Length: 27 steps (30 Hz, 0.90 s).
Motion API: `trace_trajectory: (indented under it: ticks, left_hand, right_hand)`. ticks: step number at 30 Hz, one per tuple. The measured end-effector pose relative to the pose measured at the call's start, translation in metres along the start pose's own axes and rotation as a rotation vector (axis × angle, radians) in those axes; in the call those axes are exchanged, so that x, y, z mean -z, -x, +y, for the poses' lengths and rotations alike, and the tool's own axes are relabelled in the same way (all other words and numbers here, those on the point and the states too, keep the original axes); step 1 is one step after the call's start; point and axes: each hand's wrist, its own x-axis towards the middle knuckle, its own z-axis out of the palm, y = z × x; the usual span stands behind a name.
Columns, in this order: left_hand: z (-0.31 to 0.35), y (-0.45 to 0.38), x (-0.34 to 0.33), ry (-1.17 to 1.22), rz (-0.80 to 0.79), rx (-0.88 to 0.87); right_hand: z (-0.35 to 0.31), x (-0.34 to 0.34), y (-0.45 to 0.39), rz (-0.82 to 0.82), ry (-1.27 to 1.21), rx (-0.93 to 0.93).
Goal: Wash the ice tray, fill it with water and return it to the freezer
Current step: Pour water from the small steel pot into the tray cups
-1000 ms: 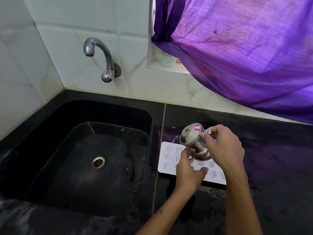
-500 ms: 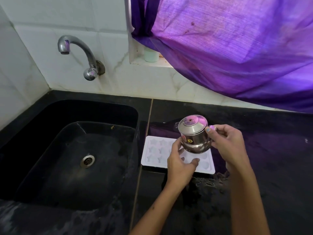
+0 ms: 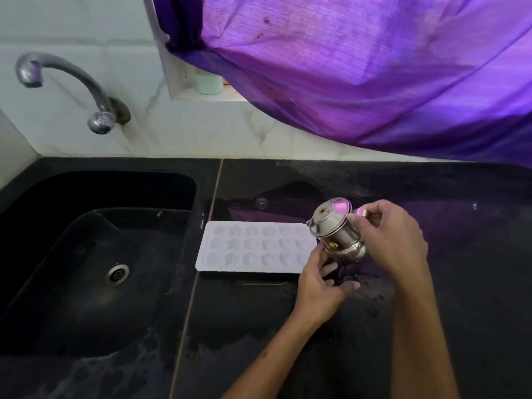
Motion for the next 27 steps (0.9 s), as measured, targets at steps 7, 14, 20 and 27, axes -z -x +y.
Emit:
trace_trajectory:
  ticks: [7, 14, 20, 27]
  left_hand:
    - [-0.005, -0.002, -0.012, -0.013, -0.026, 0.072]
    - [-0.006, -0.009, -0.016, -0.018, -0.019, 0.114]
    - [-0.005, -0.011, -0.017, -0.007, -0.024, 0.118]
    - [-0.006, -0.009, -0.016, -0.022, -0.025, 0.111]
  right_hand:
    - [0.004, -0.003, -0.007, -0.041, 0.143, 0.002]
    - [0.001, -0.003, -0.011, -0.062, 0.186, 0.019]
    - [-0.002, -0.002, -0.011, -0.069, 0.197, 0.018]
    - [-0.002, -0.002, -0.009, -0.061, 0.192, 0.013]
